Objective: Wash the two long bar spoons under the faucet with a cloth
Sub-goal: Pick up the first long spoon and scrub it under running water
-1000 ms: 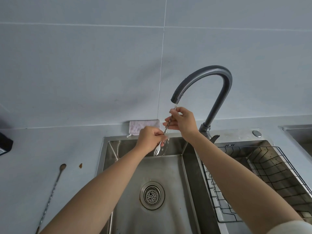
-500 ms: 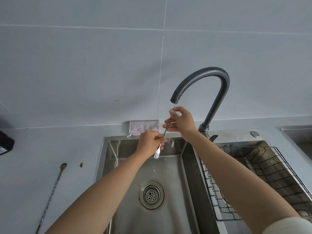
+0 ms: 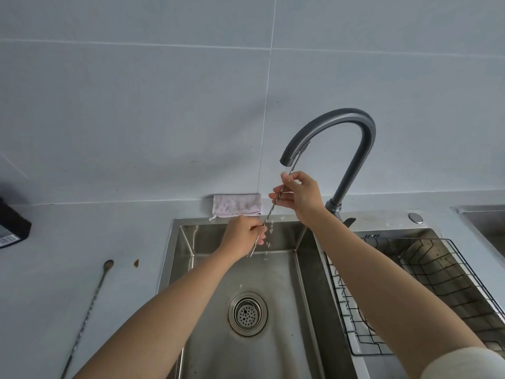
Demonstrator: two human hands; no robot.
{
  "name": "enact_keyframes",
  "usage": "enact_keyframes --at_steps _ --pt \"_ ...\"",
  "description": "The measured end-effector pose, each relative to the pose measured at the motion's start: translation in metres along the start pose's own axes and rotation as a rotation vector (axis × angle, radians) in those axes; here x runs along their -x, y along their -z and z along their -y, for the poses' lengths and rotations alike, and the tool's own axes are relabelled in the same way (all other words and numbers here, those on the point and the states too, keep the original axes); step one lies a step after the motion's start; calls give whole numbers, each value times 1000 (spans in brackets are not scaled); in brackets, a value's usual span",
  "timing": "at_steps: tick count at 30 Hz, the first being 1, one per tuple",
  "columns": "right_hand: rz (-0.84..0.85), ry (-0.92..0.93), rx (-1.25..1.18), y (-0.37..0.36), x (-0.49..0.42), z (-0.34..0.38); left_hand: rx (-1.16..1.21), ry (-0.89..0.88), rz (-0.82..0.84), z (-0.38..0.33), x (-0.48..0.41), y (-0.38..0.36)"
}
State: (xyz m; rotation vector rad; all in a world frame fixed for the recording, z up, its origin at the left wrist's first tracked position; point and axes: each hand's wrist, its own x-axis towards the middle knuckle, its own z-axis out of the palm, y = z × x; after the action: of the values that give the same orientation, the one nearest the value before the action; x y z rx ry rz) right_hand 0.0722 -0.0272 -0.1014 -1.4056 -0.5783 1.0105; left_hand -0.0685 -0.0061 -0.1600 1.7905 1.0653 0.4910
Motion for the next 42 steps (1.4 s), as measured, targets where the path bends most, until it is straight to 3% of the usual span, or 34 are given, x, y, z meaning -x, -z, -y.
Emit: enact_keyframes --at_steps 9,18,24,32,42 --pt "56 13 -95 -2 0 -3 34 33 22 13 5 0" --pt "35 -73 -38 -7 0 -5 30 24 36 19 12 3" --pt "52 -78 -180 -3 -1 -7 29 56 21 35 20 3" --pt "83 -155 -89 -8 1 -19 120 97 32 51 37 3" --pt "96 -143 -330 -4 0 -20 111 83 47 61 43 9"
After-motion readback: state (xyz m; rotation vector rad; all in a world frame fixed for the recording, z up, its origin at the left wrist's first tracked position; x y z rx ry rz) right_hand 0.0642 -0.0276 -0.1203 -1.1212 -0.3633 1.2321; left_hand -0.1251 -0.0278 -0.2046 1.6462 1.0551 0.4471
